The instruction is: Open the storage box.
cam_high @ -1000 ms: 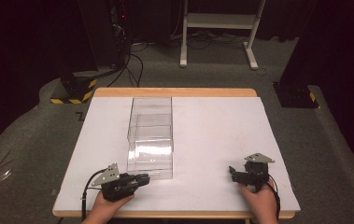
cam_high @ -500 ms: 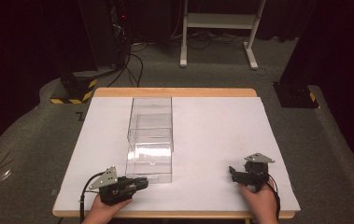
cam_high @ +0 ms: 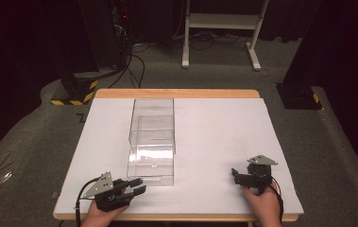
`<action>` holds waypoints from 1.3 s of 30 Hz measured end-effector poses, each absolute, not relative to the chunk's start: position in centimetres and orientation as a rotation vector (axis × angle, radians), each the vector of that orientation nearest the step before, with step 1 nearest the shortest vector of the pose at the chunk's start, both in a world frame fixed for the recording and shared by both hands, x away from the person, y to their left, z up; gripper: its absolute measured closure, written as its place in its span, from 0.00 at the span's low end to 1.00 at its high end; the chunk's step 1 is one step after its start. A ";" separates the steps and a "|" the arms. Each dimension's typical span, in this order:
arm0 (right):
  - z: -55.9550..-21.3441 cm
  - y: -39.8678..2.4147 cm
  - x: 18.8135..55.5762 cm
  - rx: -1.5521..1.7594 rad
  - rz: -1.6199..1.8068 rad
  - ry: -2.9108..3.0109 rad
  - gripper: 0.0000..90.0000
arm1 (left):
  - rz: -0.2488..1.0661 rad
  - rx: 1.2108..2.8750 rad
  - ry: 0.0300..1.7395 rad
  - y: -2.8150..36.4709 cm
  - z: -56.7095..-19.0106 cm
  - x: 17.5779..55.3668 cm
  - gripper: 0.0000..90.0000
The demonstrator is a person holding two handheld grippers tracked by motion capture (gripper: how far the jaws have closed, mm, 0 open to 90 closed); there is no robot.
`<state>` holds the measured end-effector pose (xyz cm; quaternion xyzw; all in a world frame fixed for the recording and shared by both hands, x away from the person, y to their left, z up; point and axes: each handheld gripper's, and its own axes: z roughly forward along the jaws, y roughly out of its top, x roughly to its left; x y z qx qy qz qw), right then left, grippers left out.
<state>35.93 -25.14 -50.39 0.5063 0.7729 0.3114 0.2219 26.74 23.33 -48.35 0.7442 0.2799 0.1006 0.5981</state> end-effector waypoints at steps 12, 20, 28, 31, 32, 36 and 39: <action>-50.4 -25.1 35.9 1.399 0.860 2.136 0.13 | 0.317 1.678 0.650 24.8 -46.9 26.1 0.78; -50.4 -25.1 35.9 1.400 0.860 2.136 0.13 | 0.417 1.565 0.700 27.1 -45.7 26.1 0.76; -50.4 -25.1 35.9 1.400 0.860 2.136 0.13 | 0.562 1.544 0.853 30.2 -46.2 26.8 0.71; -50.4 -25.1 35.9 1.400 0.860 2.136 0.13 | 0.605 1.559 0.931 31.2 -46.9 27.3 0.68; -50.4 -25.1 35.9 1.400 0.860 2.136 0.13 | 0.619 1.563 0.967 31.5 -47.2 27.6 0.67; -50.4 -25.1 35.9 1.400 0.861 2.136 0.13 | 0.679 1.632 1.079 32.1 -48.3 28.4 0.62; -50.4 -25.1 35.9 1.400 0.861 2.136 0.13 | 0.733 1.708 1.170 32.2 -49.2 29.0 0.58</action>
